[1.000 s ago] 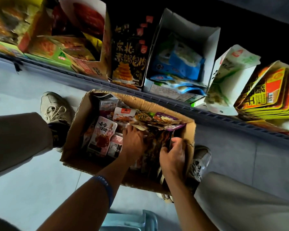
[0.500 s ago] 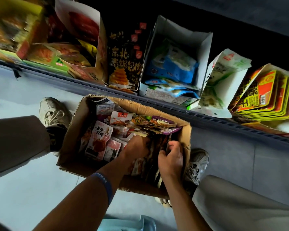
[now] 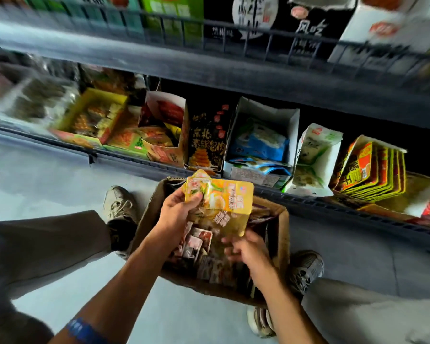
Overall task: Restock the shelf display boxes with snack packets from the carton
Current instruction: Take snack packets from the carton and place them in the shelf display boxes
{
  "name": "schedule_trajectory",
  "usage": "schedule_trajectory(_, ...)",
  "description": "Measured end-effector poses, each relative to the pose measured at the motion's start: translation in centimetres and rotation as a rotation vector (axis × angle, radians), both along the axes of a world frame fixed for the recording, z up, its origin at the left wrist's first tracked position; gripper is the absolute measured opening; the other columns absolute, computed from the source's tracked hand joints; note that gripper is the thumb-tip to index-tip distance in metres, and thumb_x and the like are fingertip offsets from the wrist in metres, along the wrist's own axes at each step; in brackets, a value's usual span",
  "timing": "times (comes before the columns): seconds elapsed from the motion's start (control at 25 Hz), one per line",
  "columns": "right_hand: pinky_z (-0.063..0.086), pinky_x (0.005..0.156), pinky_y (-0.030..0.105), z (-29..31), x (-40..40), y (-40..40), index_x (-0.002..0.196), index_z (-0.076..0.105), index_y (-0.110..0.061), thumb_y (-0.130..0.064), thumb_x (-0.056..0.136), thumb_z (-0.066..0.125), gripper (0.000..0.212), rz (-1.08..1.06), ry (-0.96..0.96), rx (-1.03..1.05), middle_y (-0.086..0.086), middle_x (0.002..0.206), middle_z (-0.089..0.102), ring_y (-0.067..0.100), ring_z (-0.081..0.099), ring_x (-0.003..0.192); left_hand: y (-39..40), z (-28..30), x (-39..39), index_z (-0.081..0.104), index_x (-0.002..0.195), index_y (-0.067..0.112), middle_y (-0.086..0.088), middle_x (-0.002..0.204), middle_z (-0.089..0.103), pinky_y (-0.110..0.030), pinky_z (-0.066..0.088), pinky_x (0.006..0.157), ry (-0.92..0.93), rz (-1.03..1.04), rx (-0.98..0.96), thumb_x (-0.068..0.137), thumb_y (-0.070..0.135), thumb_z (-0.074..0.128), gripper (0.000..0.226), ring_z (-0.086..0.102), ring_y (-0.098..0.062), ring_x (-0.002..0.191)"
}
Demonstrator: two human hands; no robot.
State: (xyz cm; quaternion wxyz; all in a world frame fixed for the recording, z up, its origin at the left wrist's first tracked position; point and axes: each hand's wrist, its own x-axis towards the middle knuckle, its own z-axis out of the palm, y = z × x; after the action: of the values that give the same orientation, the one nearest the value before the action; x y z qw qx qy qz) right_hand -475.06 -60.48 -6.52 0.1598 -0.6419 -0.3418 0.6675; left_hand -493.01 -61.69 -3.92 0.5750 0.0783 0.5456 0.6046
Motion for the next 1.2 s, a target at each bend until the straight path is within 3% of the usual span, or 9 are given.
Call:
schedule_trajectory(0.12, 0.055, 0.080, 0.042, 2.4, -1.2, -0.7, 0.112, 0.066, -0.004, 0.007, 0.084, 0.058, 0.031, -0.167, 0.502, -0.127, 0.020, 0.113, 0.070, 0.028, 0.069, 0.088, -1.2, 0.2, 1.5, 0.059, 0.124, -0.002, -0.025, 0.117, 0.067, -0.045, 0.061, 0.078, -0.163, 0.087, 0.007, 0.093, 0.001, 0.058, 0.031, 0.068, -0.035, 0.099)
schedule_trajectory(0.24, 0.058, 0.076, 0.043, 4.5, -1.6, -0.2, 0.122, 0.064, -0.004, -0.012, 0.080, 0.067, 0.043, -0.380, 0.709, -0.082, 0.021, 0.116, 0.070, 0.034, 0.069, 0.097, -2.3, 0.5, 3.8, 0.057, 0.118, 0.004, -0.017, 0.102, 0.070, -0.035, 0.060, 0.063, -0.063, 0.059, 0.011, 0.088, -0.009, 0.059, 0.033, 0.071, -0.025, 0.082)
schedule_trajectory(0.36, 0.058, 0.069, 0.040, 4.0, -0.4, 0.8, 0.118, 0.068, -0.003, -0.014, 0.072, 0.074, 0.047, -0.537, 0.585, -0.008, 0.019, 0.110, 0.072, 0.034, 0.072, 0.094, -3.6, 0.0, 5.7, 0.060, 0.114, 0.014, -0.012, 0.107, 0.073, -0.031, 0.060, 0.069, 0.164, -0.110, -0.051, 0.084, -0.010, 0.067, 0.038, 0.072, -0.020, 0.089)
schedule_trajectory(0.48, 0.058, 0.076, 0.044, 2.3, 0.9, 1.3, 0.119, 0.068, -0.005, -0.017, 0.064, 0.080, 0.057, -0.624, 0.463, -0.004, 0.018, 0.110, 0.072, 0.036, 0.071, 0.095, -4.1, -0.8, 7.1, 0.060, 0.112, 0.021, -0.006, 0.108, 0.072, -0.030, 0.060, 0.072, 0.178, -0.276, -0.164, 0.090, 0.003, 0.067, 0.029, 0.071, -0.017, 0.093)
schedule_trajectory(0.64, 0.058, 0.074, 0.041, -0.8, 1.1, 0.0, 0.104, 0.075, -0.010, -0.010, 0.070, 0.081, 0.034, -0.387, 0.144, -0.137, 0.014, 0.096, 0.076, 0.034, 0.073, 0.089, -3.7, -2.3, 7.5, 0.068, 0.100, 0.028, 0.006, 0.095, 0.073, -0.027, 0.058, 0.082, 0.387, -0.685, -0.195, 0.092, 0.024, 0.066, 0.009, 0.069, -0.003, 0.088)
schedule_trajectory(0.8, 0.058, 0.086, 0.051, -3.6, 2.3, 1.1, 0.097, 0.074, -0.009, -0.008, 0.068, 0.082, 0.031, -0.436, -0.088, -0.121, 0.012, 0.091, 0.076, 0.034, 0.072, 0.086, -0.9, -5.5, 4.1, 0.069, 0.096, 0.020, -0.007, 0.101, 0.073, -0.031, 0.057, 0.079, 0.410, -0.403, -0.396, 0.092, 0.040, 0.064, 0.021, 0.069, -0.016, 0.091)
schedule_trajectory(0.88, 0.057, 0.087, 0.047, -3.3, 2.4, 1.6, 0.091, 0.071, -0.012, -0.010, 0.070, 0.082, 0.023, -0.429, -0.213, -0.076, 0.009, 0.089, 0.073, 0.031, 0.070, 0.086, 1.2, -6.8, 1.9, 0.068, 0.097, 0.015, -0.005, 0.093, 0.072, -0.027, 0.050, 0.066, 0.703, -0.334, -0.396, 0.092, 0.035, 0.061, 0.022, 0.066, -0.014, 0.081)
schedule_trajectory(1.08, 0.053, 0.068, 0.033, -2.8, 2.3, 2.2, 0.081, 0.070, -0.014, 0.001, 0.076, 0.073, 0.016, -0.316, -0.212, -0.011, 0.004, 0.076, 0.070, 0.024, 0.067, 0.073, 6.9, -10.6, 0.7, 0.069, 0.091, 0.012, -0.006, 0.086, 0.072, -0.026, 0.043, 0.063, 1.272, -0.673, -0.317, 0.094, 0.028, 0.053, 0.023, 0.070, -0.028, 0.084)
schedule_trajectory(1.2, 0.048, 0.061, 0.026, -3.3, 2.7, 2.0, 0.087, 0.070, -0.014, 0.001, 0.077, 0.073, 0.018, -0.305, -0.230, -0.031, 0.002, 0.079, 0.071, 0.020, 0.066, 0.074, 6.9, -12.8, 1.5, 0.071, 0.106, 0.015, -0.007, 0.104, 0.074, -0.027, 0.048, 0.075, 1.237, -0.928, -0.333, 0.086, 0.036, 0.060, 0.031, 0.070, -0.026, 0.099)
